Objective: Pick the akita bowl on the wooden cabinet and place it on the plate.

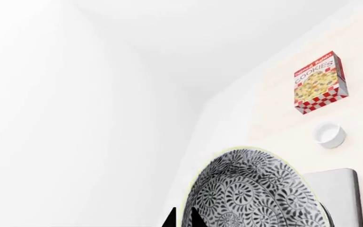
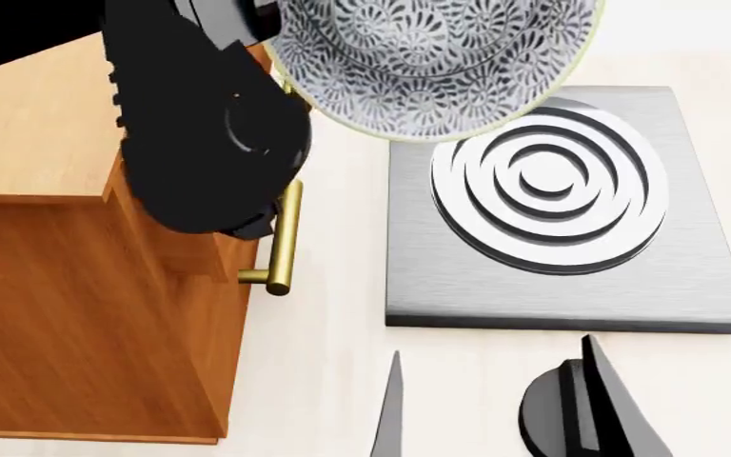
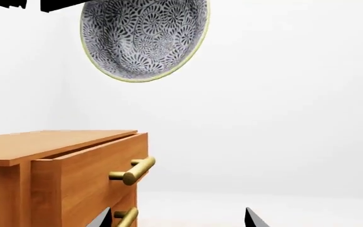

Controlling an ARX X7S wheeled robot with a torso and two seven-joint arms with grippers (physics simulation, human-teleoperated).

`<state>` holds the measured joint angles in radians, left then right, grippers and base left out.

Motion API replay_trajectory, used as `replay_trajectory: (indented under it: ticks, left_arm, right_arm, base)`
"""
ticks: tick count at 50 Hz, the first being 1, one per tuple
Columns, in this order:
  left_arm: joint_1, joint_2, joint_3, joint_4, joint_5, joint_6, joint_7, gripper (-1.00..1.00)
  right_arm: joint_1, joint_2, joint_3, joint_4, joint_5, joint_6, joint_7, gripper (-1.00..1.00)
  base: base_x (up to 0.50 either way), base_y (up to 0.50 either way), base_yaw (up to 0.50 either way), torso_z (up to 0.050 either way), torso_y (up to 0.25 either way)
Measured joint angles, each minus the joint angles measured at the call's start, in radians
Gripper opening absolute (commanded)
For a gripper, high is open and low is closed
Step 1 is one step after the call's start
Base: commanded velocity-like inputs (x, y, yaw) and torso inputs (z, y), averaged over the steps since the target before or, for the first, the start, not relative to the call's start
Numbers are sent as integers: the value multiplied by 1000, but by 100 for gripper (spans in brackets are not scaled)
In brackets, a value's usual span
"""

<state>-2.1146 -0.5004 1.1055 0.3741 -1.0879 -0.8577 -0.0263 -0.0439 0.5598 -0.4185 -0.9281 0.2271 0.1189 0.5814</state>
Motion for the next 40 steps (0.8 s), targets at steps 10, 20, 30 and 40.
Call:
replay_trajectory:
  ticks: [10,20,30,40]
  left_arm:
    - [24,4,5,3,11,10,-6,-100]
    - [42,15,22,2,50,1,-57,-100]
    - [74,15,49,25,88,2,-97,-100]
    - [107,2,62,66,88,14,-99,-100]
  right_arm:
    - [16,4,2,-32,7,23,8,100]
    - [23,8,2,-45,10,27,14,100]
    - [24,13,2,-49,11,25,18,100]
    - [24,18,3,-52,12,24,24,100]
  base:
    - [0,0,0,0,0]
    - [0,0,0,0,0]
    - [0,0,0,0,1]
    - [0,0,0,0,0]
